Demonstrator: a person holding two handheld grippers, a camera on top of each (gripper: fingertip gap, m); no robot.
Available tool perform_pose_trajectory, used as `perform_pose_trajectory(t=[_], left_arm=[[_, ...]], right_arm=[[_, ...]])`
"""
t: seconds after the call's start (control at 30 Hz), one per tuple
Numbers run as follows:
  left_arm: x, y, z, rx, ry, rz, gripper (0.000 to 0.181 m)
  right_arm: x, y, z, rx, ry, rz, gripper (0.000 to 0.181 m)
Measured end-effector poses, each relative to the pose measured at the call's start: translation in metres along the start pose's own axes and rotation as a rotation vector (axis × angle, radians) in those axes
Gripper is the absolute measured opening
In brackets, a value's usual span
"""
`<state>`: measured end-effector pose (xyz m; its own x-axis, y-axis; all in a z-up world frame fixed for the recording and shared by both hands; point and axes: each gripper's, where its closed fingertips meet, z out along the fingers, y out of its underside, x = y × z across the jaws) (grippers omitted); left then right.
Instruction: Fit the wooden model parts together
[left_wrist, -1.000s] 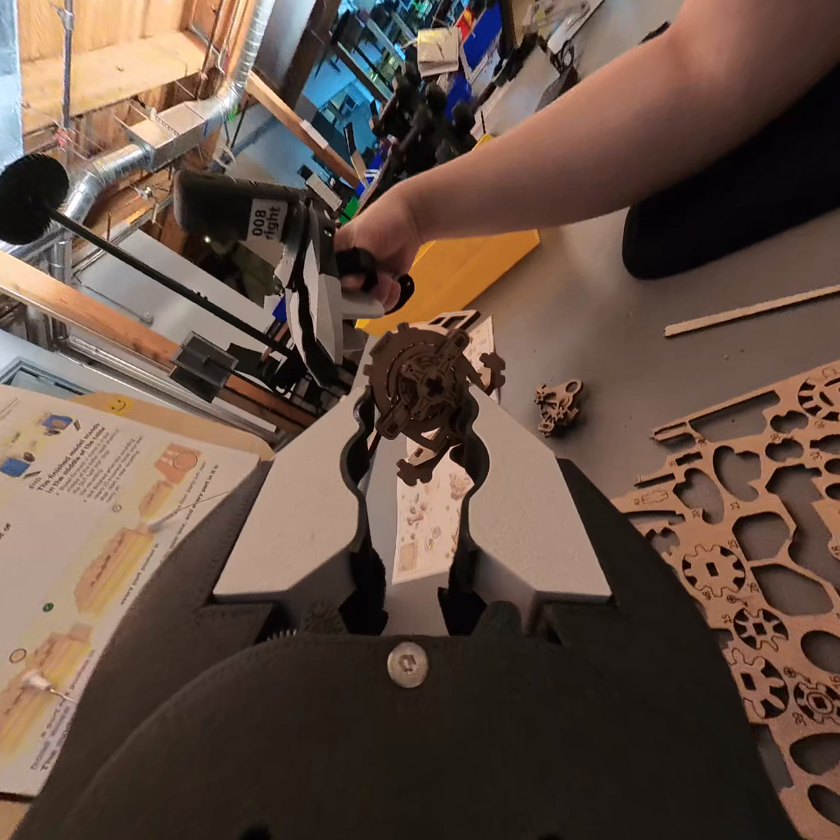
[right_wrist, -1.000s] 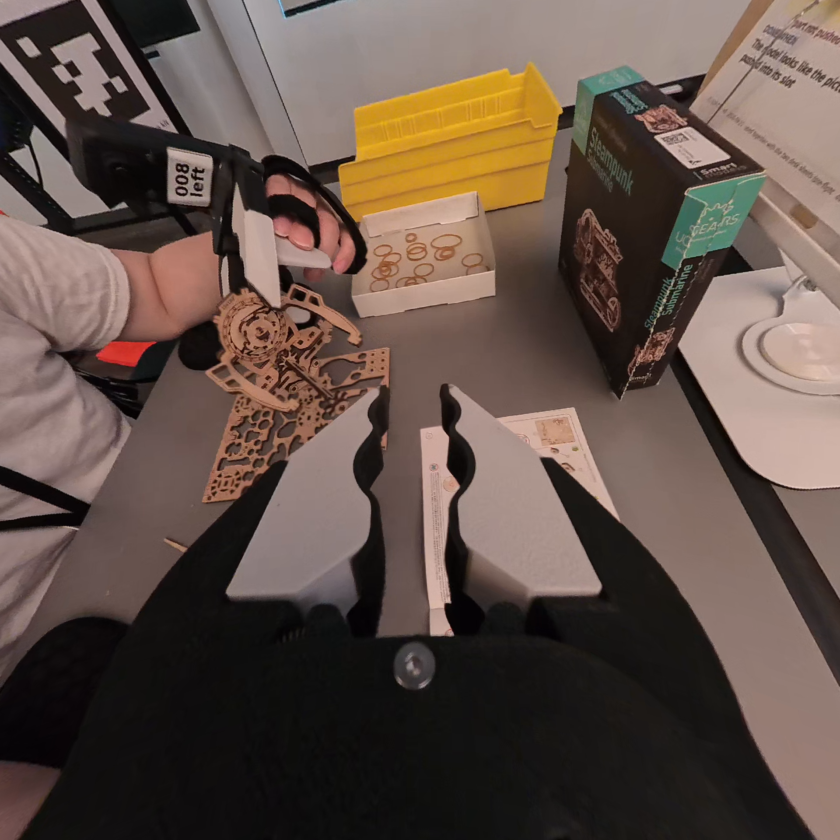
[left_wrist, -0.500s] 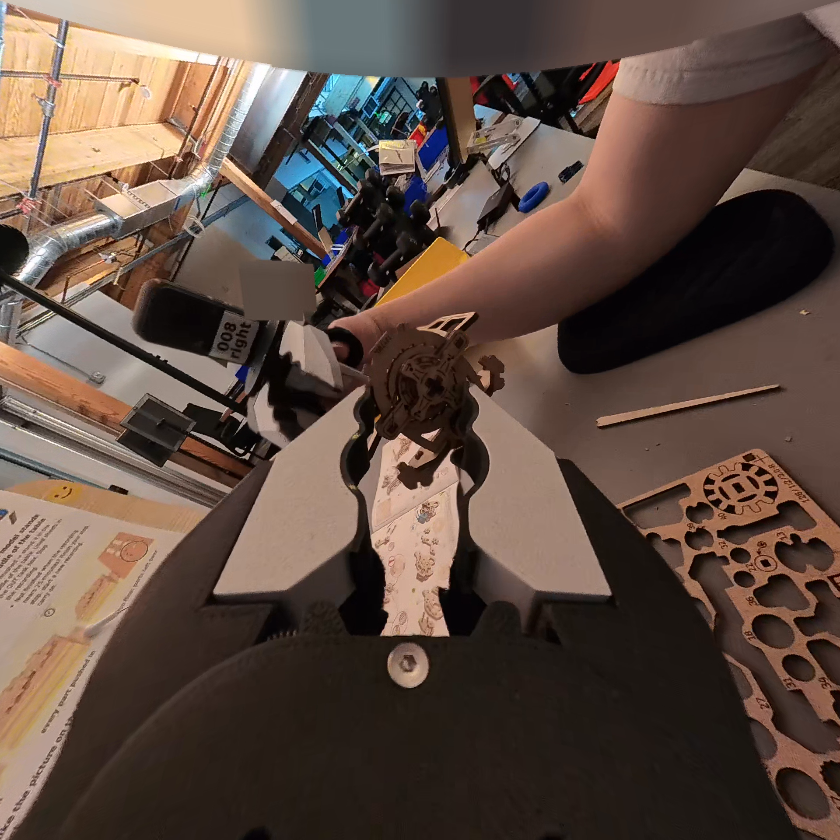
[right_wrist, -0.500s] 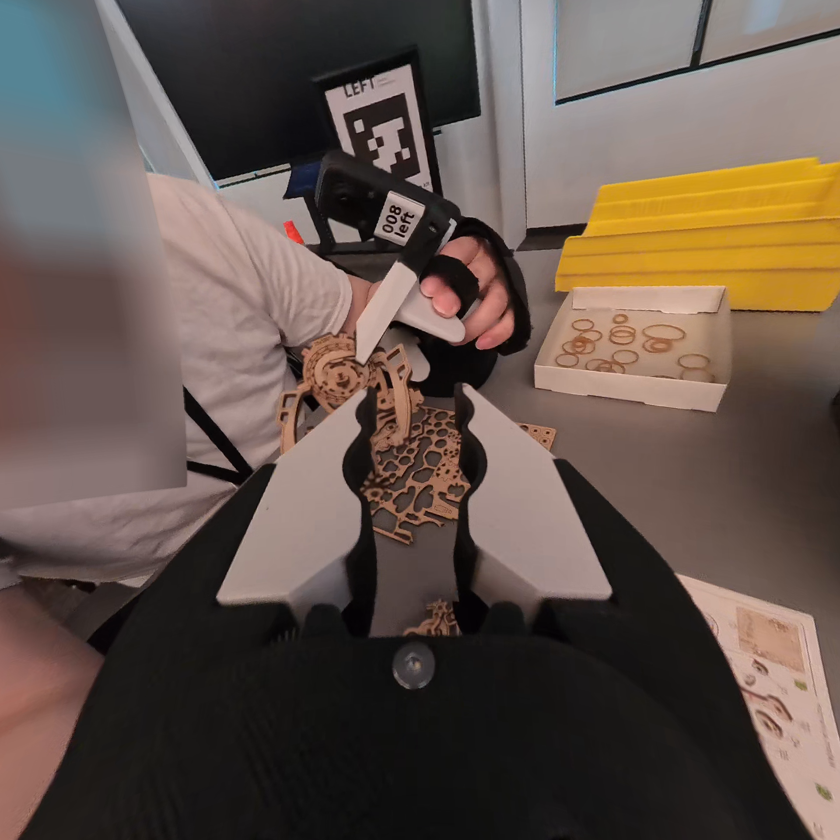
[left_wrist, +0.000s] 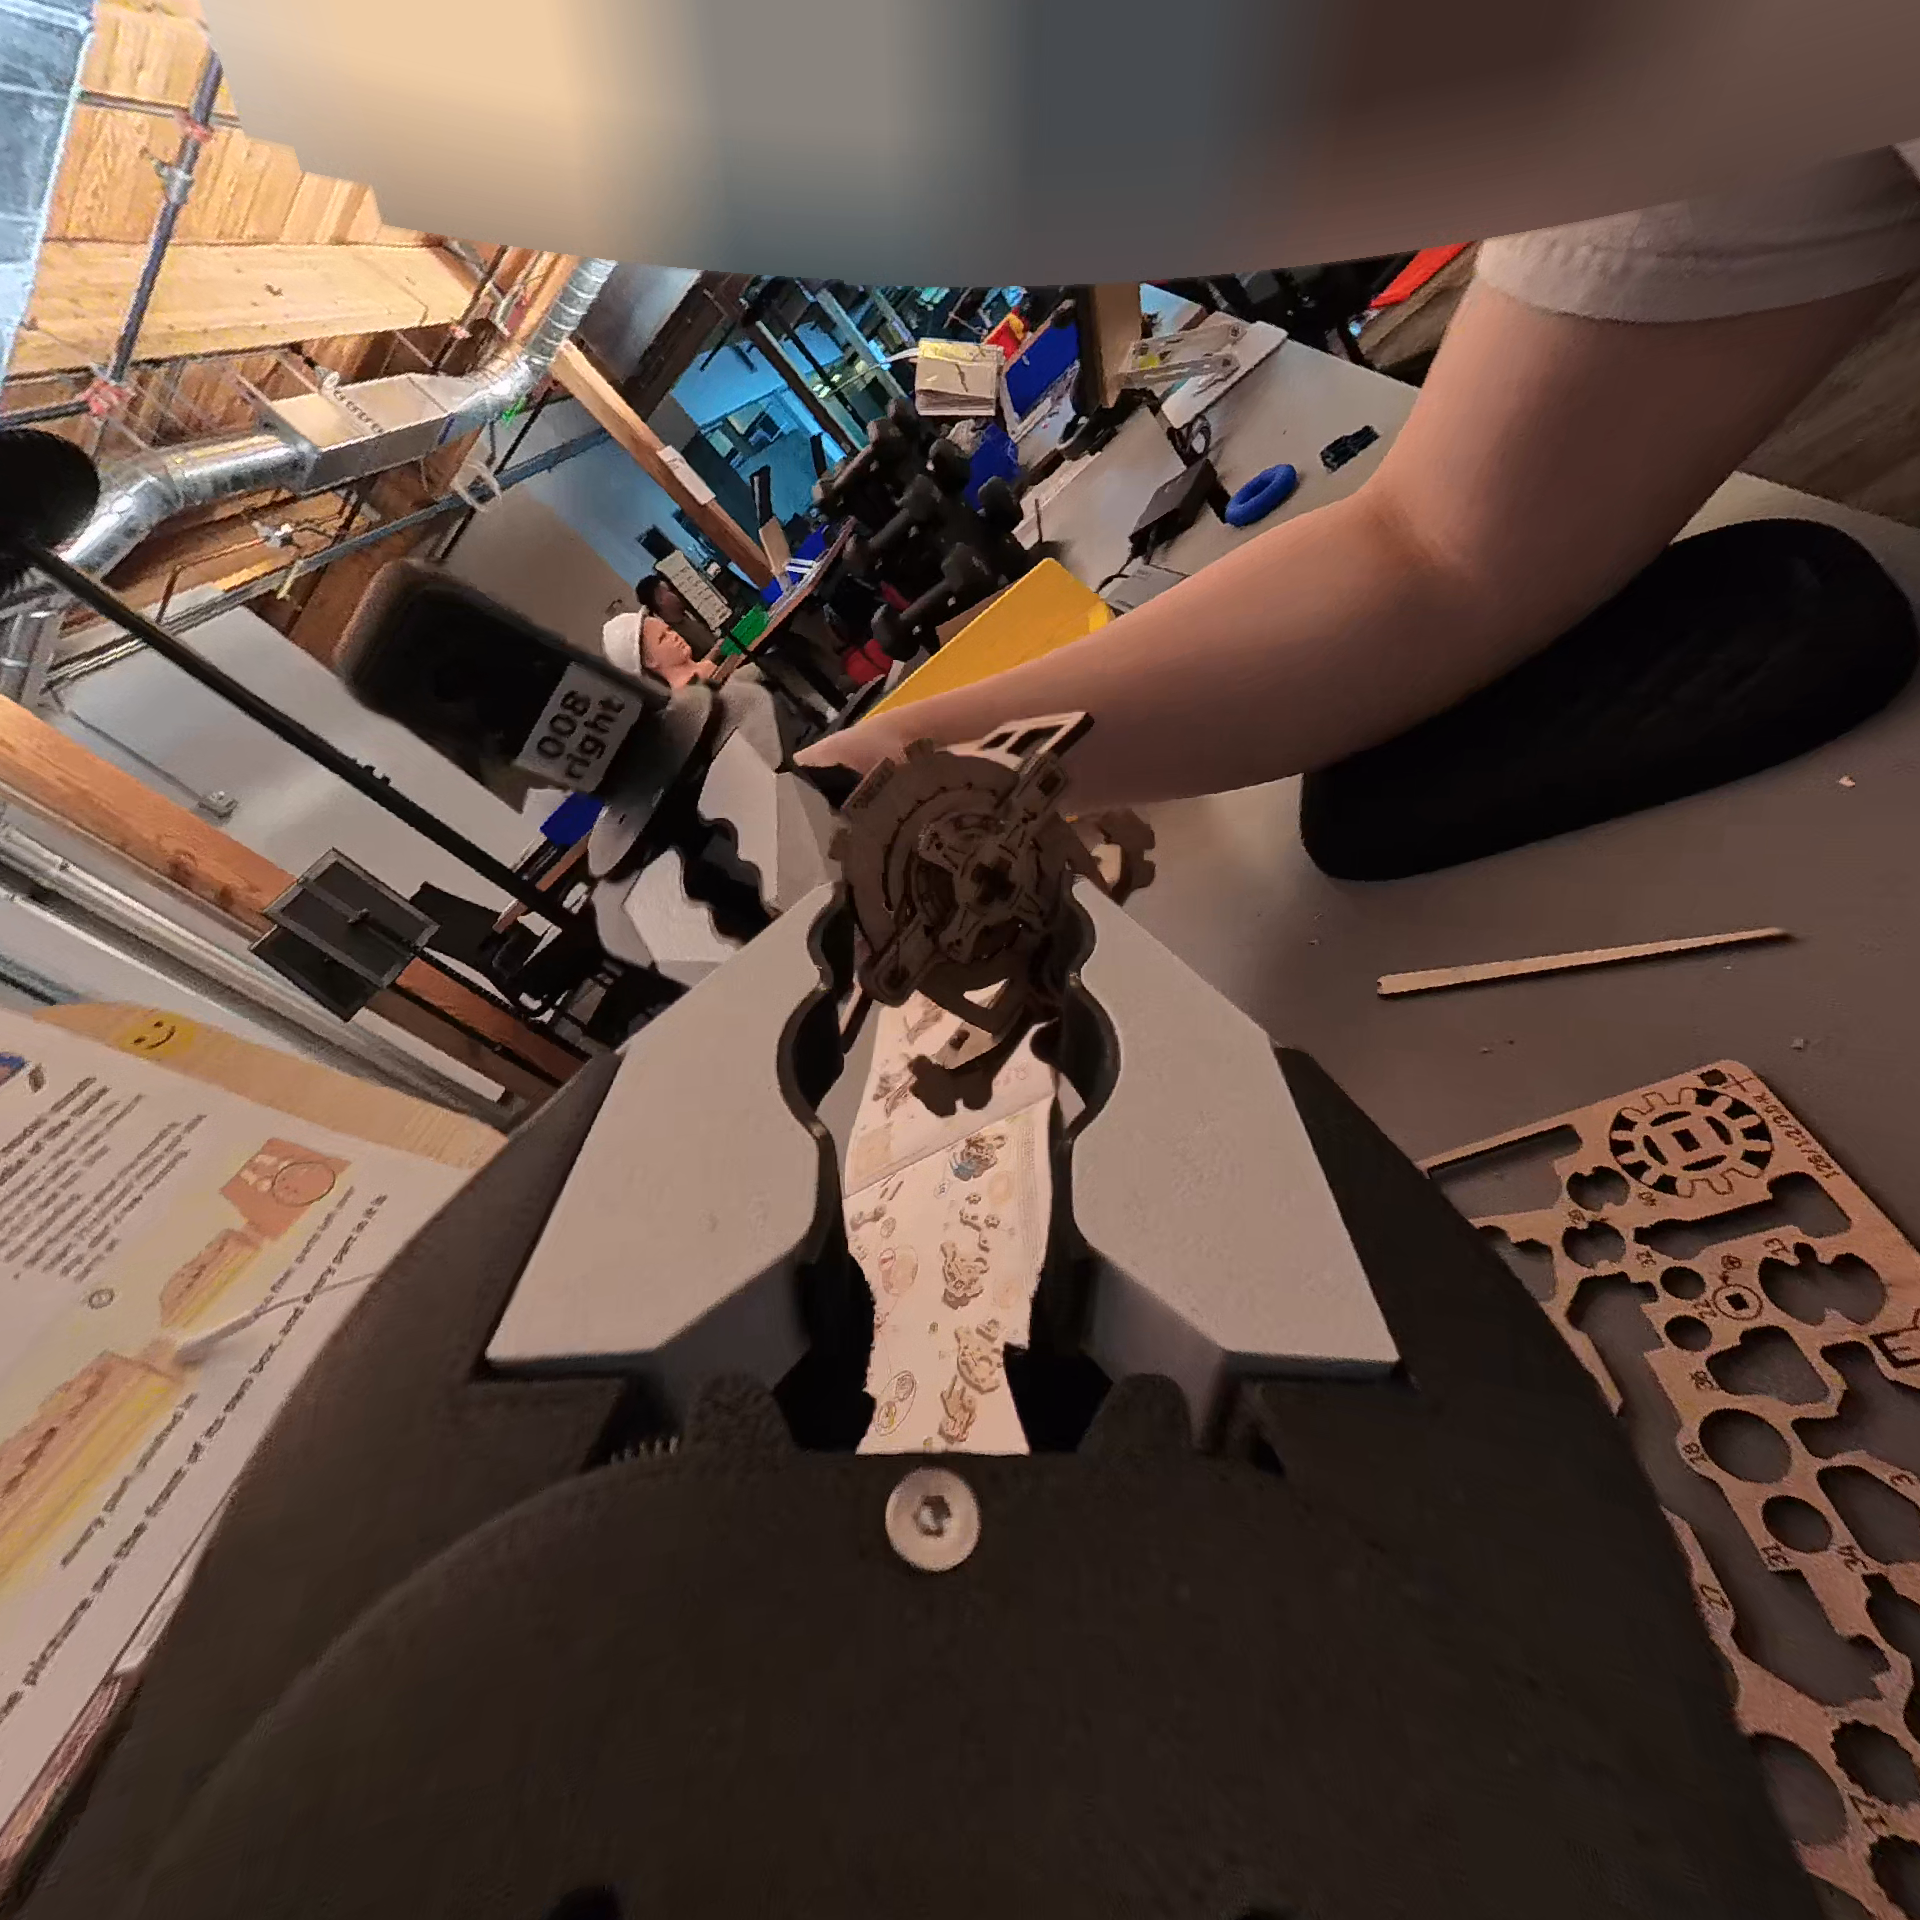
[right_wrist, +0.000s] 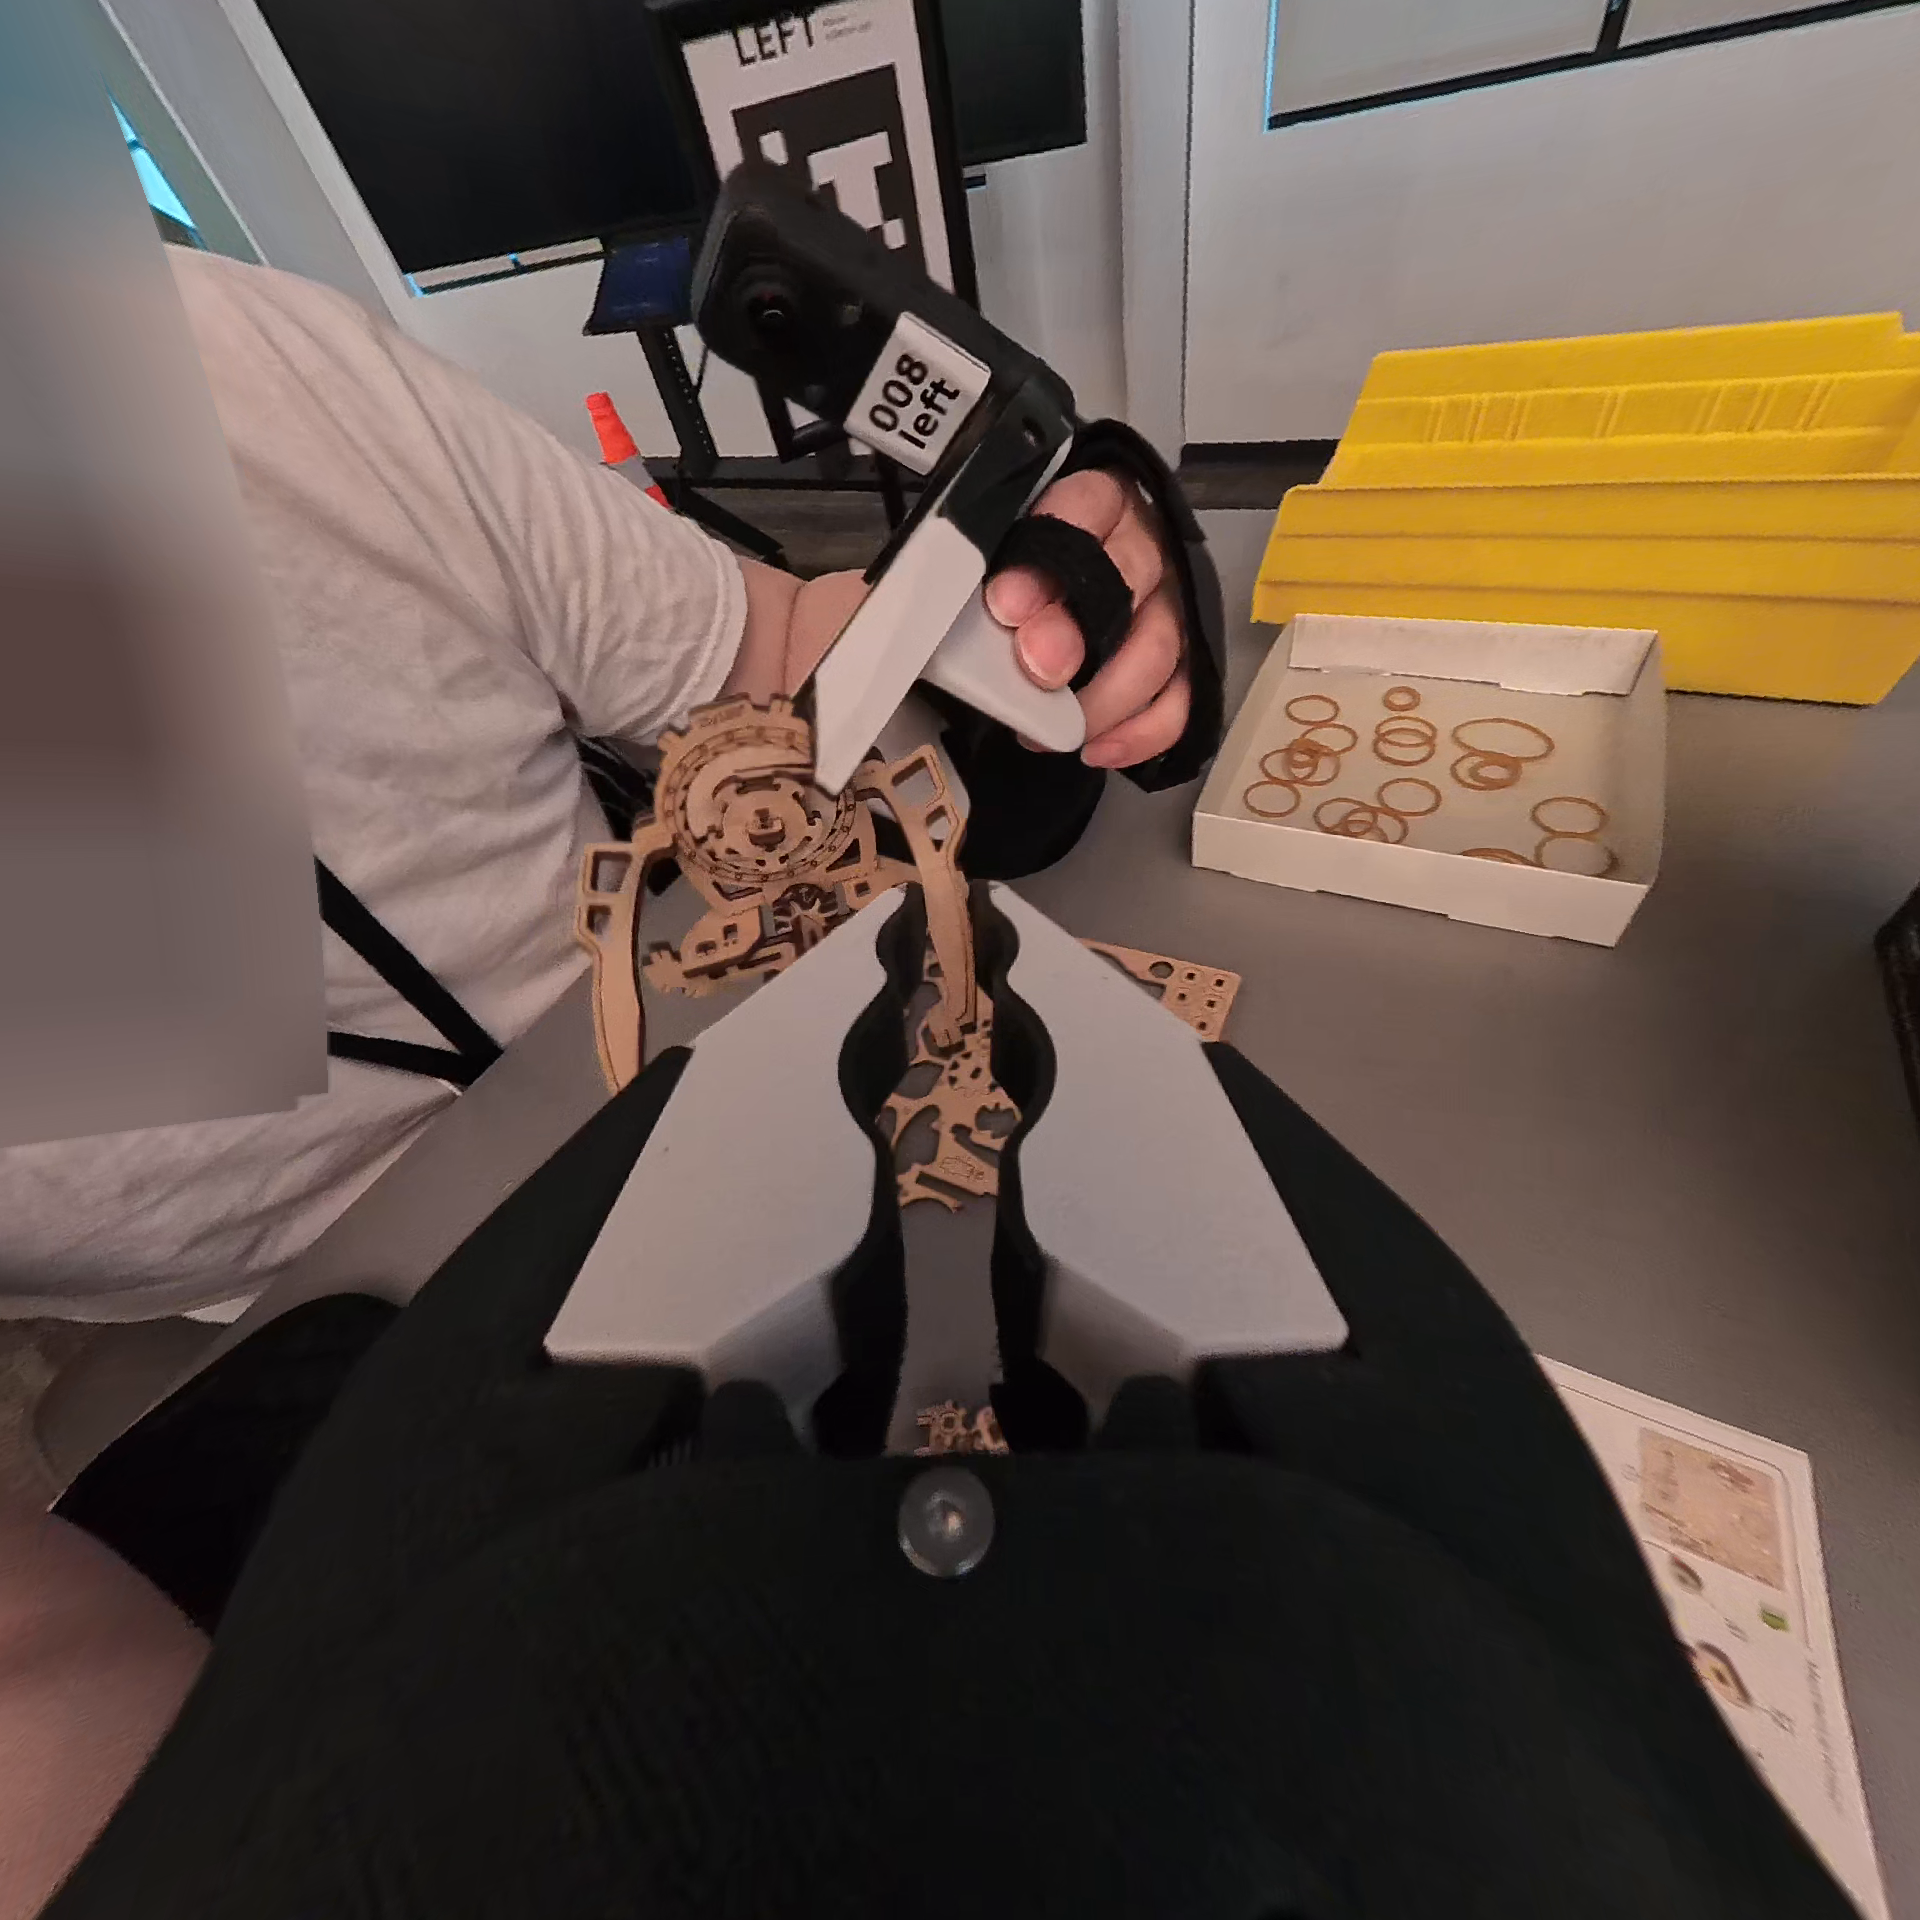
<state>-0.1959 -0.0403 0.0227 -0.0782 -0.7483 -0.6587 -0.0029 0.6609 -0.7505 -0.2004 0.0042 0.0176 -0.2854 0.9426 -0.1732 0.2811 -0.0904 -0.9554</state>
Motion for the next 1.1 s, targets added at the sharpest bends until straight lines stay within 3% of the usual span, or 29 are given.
perform_pose_trajectory(t=[0.37,0.73,1.1], left_arm=[[-0.034,0.020,-0.024,-0.030,-0.148,-0.093,0.043],[-0.051,0.069,-0.040,-0.169,-0.202,-0.270,0.037],[-0.023,0.142,-0.052,-0.500,-0.099,-0.451,0.028]], right_arm=[[0.026,-0.024,-0.009,0.022,0.279,-0.140,0.006],[0.065,-0.019,-0.013,0.028,0.465,-0.075,0.006],[0.105,0.034,0.006,0.072,0.412,0.132,0.006]])
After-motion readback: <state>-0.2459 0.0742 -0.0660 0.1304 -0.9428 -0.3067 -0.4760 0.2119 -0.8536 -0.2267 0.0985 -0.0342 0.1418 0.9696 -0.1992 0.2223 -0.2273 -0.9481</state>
